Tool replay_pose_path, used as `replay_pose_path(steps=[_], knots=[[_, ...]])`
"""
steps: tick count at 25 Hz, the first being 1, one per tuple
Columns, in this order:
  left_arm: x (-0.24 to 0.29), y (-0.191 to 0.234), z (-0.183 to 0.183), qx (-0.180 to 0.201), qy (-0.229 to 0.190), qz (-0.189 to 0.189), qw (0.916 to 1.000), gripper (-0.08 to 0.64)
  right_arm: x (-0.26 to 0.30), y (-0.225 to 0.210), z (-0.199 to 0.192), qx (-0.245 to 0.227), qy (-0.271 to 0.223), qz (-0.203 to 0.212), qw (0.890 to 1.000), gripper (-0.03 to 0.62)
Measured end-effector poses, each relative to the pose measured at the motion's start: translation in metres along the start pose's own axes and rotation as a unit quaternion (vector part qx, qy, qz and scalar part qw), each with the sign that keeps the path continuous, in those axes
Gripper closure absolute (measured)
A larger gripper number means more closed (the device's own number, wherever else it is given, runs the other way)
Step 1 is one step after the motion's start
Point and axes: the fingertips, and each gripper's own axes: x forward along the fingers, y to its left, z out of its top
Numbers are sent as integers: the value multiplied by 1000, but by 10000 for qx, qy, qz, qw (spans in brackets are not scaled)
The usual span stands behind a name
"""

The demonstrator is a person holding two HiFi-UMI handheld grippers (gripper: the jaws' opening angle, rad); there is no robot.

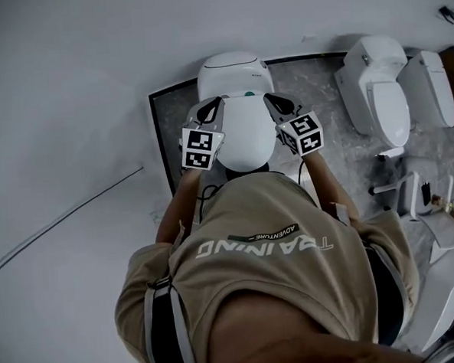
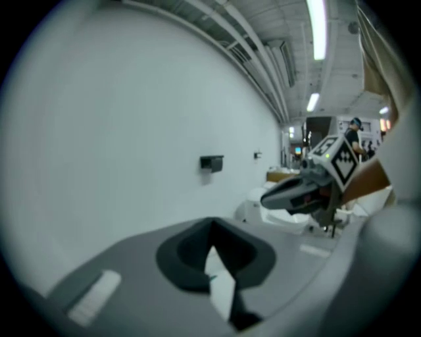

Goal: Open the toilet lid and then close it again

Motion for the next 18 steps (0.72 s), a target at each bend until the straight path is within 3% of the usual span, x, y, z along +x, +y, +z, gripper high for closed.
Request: replay_pose_path(steps=[5,10,18], knots=[[-15,22,54,-45,-697,187,9974,555,-14,-2,80,-320,-832,-188,9958,577],[-30,43,101,14,-1341,538,9895,555,-21,-3,130,-613,-1333,-216,9889,577],[-32,59,121,137,-1564,826,9841,555,-17,10,161,-795,-1655,-72,9830,577]])
